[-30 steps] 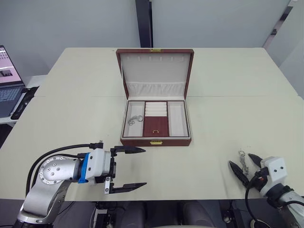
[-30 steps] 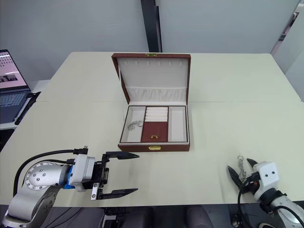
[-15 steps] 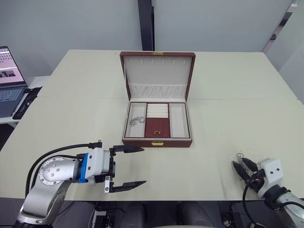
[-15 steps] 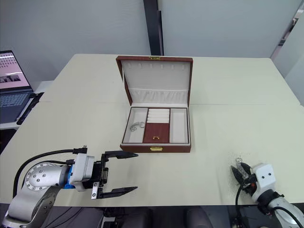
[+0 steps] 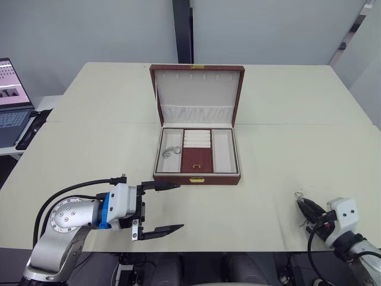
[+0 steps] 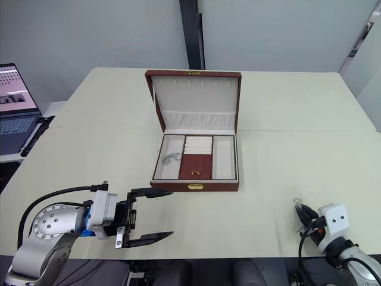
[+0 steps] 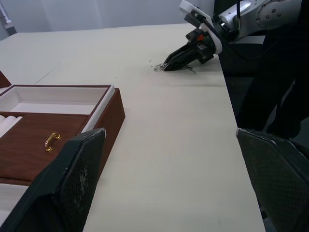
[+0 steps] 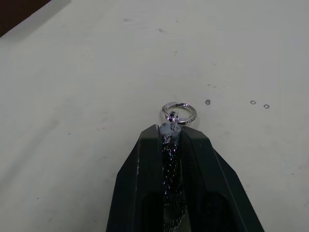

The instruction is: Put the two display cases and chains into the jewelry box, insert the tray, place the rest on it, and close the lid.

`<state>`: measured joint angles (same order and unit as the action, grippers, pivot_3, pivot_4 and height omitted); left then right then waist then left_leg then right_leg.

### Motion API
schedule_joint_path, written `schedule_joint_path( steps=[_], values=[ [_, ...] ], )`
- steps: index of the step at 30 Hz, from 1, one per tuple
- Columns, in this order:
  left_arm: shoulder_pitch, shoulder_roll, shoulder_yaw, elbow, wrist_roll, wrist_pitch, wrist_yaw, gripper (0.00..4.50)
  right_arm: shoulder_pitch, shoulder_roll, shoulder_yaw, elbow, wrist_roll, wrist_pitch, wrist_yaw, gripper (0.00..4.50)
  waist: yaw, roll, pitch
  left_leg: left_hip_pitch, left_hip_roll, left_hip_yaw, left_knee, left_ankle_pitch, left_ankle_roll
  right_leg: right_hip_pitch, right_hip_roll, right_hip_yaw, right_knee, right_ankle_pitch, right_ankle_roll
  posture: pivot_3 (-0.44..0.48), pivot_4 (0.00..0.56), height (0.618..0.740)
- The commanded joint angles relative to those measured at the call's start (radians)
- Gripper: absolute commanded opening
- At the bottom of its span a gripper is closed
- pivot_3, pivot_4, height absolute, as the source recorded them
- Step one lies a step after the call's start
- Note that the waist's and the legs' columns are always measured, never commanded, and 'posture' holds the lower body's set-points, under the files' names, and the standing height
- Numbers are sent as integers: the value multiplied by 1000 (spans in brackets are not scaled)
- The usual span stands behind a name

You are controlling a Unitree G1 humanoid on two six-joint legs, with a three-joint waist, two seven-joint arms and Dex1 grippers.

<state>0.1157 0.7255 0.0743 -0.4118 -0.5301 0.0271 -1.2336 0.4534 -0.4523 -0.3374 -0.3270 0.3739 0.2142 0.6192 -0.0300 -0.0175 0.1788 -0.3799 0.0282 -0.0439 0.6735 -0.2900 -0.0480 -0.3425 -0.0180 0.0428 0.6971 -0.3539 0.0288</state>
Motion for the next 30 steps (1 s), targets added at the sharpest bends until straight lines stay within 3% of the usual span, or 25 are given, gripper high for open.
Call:
schedule_joint_path(
  steps=[1, 20, 30],
  values=[
    [-4, -1, 9, -5, -12, -5, 6, 4500, -18, -37, -50, -65, 77, 27, 36, 267, 0, 1, 1, 0, 0, 0, 0, 0, 0, 0, 0, 0, 0, 0, 0, 0, 150, 740],
    [22, -17, 9, -26, -10, 19, 71, 4500, -121, -135, -67, -242, 261, 192, 47, 267, 0, 1, 1, 0, 0, 0, -2, 0, 0, 0, 0, 0, -1, 0, 0, 0, 150, 740],
    [77, -57, 60, -44, -9, 14, 167, 4500, -384, -197, -5, -222, 329, 299, 38, 267, -2, 1, 1, 0, 0, 0, -2, 0, 0, -1, 0, 0, -1, 0, 0, 0, 150, 740]
  ],
)
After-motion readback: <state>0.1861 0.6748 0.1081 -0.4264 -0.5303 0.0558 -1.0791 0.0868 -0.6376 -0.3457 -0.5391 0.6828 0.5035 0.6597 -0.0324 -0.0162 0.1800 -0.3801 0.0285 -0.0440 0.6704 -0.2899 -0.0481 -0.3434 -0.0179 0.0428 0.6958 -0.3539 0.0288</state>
